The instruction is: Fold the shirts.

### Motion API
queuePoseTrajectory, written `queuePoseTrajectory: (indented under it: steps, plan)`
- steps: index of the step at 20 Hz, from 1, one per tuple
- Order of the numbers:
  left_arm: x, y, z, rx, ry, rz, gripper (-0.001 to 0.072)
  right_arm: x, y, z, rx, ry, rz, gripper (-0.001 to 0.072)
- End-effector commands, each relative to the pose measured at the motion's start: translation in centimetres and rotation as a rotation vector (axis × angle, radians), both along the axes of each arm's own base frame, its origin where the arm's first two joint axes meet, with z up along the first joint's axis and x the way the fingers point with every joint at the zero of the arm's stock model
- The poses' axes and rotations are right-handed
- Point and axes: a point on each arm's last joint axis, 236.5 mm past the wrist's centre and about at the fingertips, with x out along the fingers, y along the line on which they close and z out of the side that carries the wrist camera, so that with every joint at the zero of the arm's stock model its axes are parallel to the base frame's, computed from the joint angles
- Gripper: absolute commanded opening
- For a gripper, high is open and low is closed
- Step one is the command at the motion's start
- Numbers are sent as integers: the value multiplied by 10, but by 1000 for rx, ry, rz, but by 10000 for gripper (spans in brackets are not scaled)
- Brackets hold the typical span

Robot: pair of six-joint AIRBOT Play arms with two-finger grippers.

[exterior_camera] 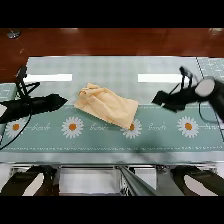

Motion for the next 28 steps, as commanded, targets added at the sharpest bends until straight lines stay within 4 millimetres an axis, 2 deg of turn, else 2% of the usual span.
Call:
queuePoseTrajectory:
  steps: [1, 2, 4, 6, 10, 12, 13, 14, 15, 16, 17, 19, 21, 23, 25, 26, 28]
  plan:
    - [-1, 0, -7, -7, 17, 7, 18, -41, 48, -40, 296, 21, -145, 627]
    - [-1, -1, -8, -12, 22, 8, 18, -39, 65, -37, 350, 20, -123, 627]
    - [-1, -2, -10, -23, 26, 14, 18, -36, 85, -42, 393, 40, -92, 627]
    - [-1, -2, -11, -24, 27, 14, 18, -34, 98, -52, 397, 76, -40, 626]
    - [-1, -2, -10, -23, 26, 15, 18, -18, 120, -63, 398, 114, 9, 625]
    - [1, -1, -10, -22, 18, 22, 18, -14, 138, -68, 386, 123, 63, 616]
    - [2, 0, -10, -22, 15, 27, 18, -10, 145, -71, 385, 128, 76, 587]
    - [2, 0, -10, -23, 16, 27, 19, -5, 150, -72, 388, 131, 82, 451]
    - [2, 0, -10, -23, 17, 25, 19, 0, 154, -70, 397, 136, 99, 193]
    - [1, 0, -10, -23, 19, 24, 18, 4, 159, -65, 399, 113, 157, 31]
    - [1, 0, -10, -23, 19, 24, 19, 6, 161, -63, 400, 108, 172, 31]
    - [1, 0, -10, -23, 18, 24, 19, 38, 170, -10, 368, -3, 321, 30]
    - [1, 0, -10, -23, 18, 25, 19, 72, 167, 46, 275, -122, 411, 30]
    - [1, -1, -10, -24, 18, 25, 18, 101, 150, 107, 155, -223, 423, 30]
    - [2, -6, -5, -67, 19, 31, 18, 124, 136, 175, 110, -354, 399, 30]
    - [3, -9, -2, -90, 19, 34, 18, 134, 124, 211, 88, -426, 374, 30]
    - [3, -11, 0, -101, 19, 36, 18, 141, 96, 262, 56, -512, 333, 30]
